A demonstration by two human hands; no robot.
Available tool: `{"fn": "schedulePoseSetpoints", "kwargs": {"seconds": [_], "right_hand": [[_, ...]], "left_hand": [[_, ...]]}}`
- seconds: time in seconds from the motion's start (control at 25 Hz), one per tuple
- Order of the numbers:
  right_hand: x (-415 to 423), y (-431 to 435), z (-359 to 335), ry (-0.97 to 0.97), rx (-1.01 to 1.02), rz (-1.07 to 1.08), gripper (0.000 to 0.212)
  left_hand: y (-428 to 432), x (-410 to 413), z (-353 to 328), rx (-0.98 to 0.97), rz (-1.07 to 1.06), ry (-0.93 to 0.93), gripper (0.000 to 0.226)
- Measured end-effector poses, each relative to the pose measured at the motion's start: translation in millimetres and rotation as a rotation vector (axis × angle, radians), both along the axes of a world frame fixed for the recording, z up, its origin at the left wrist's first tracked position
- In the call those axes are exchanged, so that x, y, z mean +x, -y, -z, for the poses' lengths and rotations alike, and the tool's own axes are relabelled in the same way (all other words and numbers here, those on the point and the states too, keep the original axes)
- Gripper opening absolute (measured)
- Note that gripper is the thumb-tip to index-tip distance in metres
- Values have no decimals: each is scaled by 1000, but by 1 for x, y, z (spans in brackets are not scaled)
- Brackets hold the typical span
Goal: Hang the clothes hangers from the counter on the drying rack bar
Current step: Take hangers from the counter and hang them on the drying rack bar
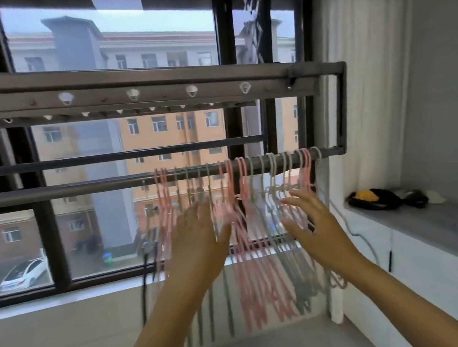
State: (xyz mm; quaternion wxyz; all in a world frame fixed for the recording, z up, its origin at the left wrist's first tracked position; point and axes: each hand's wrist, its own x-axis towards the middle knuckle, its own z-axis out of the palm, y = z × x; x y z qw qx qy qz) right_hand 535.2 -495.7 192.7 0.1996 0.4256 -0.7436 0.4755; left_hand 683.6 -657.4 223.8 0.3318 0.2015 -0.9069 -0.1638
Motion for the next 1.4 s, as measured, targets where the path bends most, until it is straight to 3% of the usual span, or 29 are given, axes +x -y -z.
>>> {"fn": "schedulePoseSetpoints", "kwargs": {"seconds": [0.2, 0.48, 0.68, 1.08, 1.28, 1.4], "right_hand": [[-78, -138, 18, 18, 52, 114, 41], [-204, -364, 53, 151, 75, 479, 46], [-286, -475, 101, 252, 118, 662, 46], [-449, -574, 202, 590, -83, 1088, 39], [-488, -598, 261, 826, -93, 1217, 49], [-505, -612, 290, 885, 23, 1230, 48]], "left_hand": [[-132, -99, 12, -10, 250, -46, 67], [-315, -275, 59, 24, 504, 44, 65], [-395, -404, 108, 22, 655, 143, 62], [-539, -672, 217, -18, 1064, 550, 69], [-598, -735, 273, -123, 1168, 723, 67], [-618, -752, 299, -164, 1221, 800, 64]]}}
